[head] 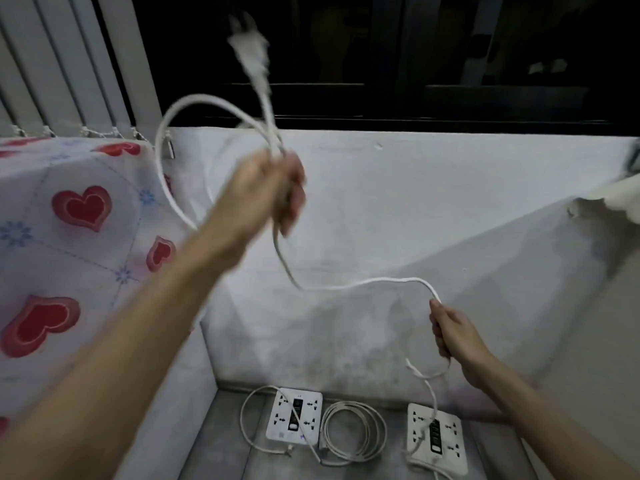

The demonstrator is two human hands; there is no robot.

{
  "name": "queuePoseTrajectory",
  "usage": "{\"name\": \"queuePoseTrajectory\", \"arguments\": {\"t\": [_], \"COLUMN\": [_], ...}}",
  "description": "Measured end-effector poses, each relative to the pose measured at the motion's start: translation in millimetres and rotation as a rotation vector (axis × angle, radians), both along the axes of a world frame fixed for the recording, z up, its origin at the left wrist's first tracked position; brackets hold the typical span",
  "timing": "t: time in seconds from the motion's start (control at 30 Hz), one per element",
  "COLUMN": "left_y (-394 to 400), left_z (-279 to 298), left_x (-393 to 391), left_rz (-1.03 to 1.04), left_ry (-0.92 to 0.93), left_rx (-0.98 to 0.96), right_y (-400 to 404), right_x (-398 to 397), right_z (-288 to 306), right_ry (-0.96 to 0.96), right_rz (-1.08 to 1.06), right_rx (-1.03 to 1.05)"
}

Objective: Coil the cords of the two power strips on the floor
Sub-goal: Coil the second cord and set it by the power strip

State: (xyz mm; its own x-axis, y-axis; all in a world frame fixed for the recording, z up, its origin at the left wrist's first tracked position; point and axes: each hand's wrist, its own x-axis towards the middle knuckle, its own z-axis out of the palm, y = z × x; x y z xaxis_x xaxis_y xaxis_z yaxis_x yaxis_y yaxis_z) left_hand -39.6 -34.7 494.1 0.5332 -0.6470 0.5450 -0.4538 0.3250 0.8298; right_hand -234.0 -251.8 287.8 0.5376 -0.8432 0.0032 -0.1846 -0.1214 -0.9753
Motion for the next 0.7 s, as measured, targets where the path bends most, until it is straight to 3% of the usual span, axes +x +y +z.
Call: {"name": "queuePoseTrajectory", "arguments": {"t": [0.1,0.2,0.3,0.43,0.57,0.7], "left_y": [-11,-26,-40,-49,-52,-52], "left_z": [-79,-149,-185,-187,-179,-162], "left_x": [-40,-63,-76,-71,-56,-49], "left_rz": [-0.128,-0.060,0.062,-0.017,-0.194,-0.123], "left_ry": [0.049,0.211,0.544,1.034,1.256,1.272], "left_rx": [0.172,0.224,0.136,-0.052,-0.164,-0.154], "right_y": [15,39,63,82,81,71], "right_x": [23,46,58,64,61,51], "right_z": [6,11,15,10,11,1], "right_ry": [-0.058,-0.011,0.033,0.178,0.086,-0.083], "right_rz": [-0.029,0.009,0.138,0.339,0.492,0.671], "right_rx": [-0.019,-0.265,-0.500,-0.695,-0.521,-0.047]}}
